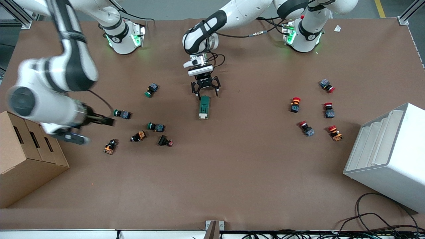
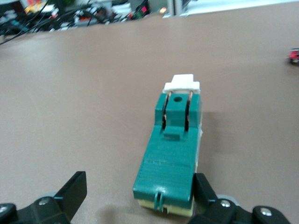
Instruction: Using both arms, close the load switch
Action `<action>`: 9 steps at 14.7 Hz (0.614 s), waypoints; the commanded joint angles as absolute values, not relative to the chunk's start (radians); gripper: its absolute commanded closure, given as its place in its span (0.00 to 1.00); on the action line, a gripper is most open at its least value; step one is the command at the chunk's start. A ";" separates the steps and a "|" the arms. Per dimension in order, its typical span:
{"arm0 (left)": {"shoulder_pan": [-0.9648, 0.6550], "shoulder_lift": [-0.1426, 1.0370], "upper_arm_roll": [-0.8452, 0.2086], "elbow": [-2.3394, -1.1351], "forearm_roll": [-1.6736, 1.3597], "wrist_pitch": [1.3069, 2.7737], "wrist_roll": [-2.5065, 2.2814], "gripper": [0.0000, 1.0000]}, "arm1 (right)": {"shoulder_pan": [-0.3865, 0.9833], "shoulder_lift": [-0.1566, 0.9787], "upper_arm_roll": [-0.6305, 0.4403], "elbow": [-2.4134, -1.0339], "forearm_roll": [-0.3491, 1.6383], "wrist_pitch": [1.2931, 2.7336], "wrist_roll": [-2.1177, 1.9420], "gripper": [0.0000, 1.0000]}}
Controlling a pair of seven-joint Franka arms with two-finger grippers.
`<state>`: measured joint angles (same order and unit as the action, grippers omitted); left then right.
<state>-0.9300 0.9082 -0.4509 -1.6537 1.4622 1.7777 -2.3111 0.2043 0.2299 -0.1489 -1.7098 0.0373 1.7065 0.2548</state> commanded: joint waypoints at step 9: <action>-0.796 0.720 -0.440 -1.407 0.931 1.758 -1.915 0.00 | 0.003 0.155 -0.135 -1.542 -0.052 1.523 -0.100 0.00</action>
<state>-0.8194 0.7713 -0.4426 -1.4038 0.9775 1.7694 -1.9596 0.0495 0.1489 -0.1522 -1.6001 -0.0335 1.5455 -0.0558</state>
